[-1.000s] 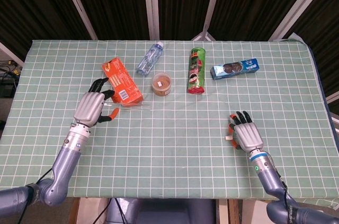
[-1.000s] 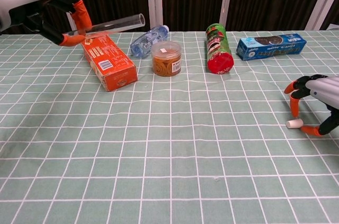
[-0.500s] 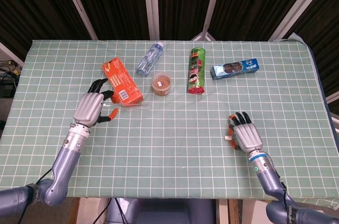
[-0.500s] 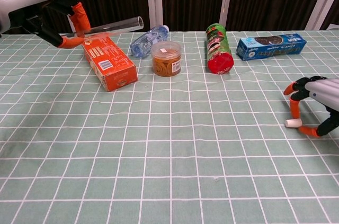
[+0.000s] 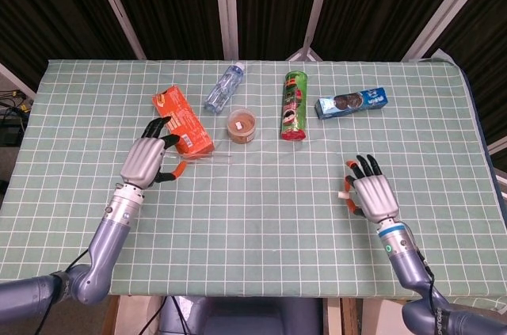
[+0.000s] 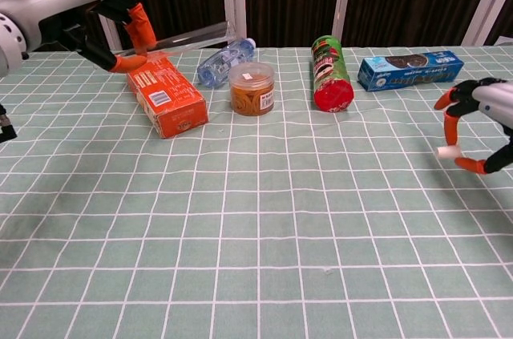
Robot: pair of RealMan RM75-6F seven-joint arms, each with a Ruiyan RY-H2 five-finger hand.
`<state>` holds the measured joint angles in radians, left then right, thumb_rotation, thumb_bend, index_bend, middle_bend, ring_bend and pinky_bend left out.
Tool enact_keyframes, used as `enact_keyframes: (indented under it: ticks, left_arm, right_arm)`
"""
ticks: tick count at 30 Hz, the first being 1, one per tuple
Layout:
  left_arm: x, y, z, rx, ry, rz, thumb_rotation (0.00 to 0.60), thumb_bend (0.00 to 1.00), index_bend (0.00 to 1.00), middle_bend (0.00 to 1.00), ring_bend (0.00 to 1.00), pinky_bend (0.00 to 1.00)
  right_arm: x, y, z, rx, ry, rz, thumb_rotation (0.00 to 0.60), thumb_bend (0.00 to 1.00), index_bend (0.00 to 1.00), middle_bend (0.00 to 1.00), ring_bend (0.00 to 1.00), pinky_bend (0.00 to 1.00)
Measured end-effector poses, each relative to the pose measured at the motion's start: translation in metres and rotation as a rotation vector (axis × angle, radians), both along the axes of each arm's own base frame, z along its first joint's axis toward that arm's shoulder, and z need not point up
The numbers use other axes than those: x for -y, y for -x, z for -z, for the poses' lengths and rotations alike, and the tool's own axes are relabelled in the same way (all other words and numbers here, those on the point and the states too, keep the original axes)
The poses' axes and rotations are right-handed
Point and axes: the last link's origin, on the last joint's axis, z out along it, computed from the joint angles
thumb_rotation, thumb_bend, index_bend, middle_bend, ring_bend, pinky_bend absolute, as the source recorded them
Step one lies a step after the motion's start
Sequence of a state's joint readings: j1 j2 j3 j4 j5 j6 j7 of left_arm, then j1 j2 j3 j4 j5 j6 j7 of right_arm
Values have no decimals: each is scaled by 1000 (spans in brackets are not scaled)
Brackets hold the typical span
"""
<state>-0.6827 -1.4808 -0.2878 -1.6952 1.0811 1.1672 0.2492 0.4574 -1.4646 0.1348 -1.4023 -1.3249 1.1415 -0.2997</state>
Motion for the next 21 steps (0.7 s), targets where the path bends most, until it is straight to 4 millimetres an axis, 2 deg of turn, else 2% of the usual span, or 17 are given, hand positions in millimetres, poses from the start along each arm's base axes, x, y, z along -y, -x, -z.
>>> enact_keyframes:
  ticks: [7,12,17,21]
  left_arm:
    - [-11,-12,23,75,6,13,600,679,543,485,66,0]
    - [-20,-24,54,183,46,-27,600,679,541,485,66,0]
    - [-24,-36,81,248,71,-61,600,678,540,485,66,0]
    - [-23,-44,94,276,85,-74,600,679,540,485,66,0]
  right_arm:
    - [22,-24,-34,28,125,-73,600,420,585,200,83,0]
    - [38,-46,-57,-4,240,-175,600,420,585,201,87,0]
    - [44,-58,-66,-43,302,-255,600,420,585,202,87,0]
    - [47,-67,-67,-78,317,-316,600,420,585,203,87,0]
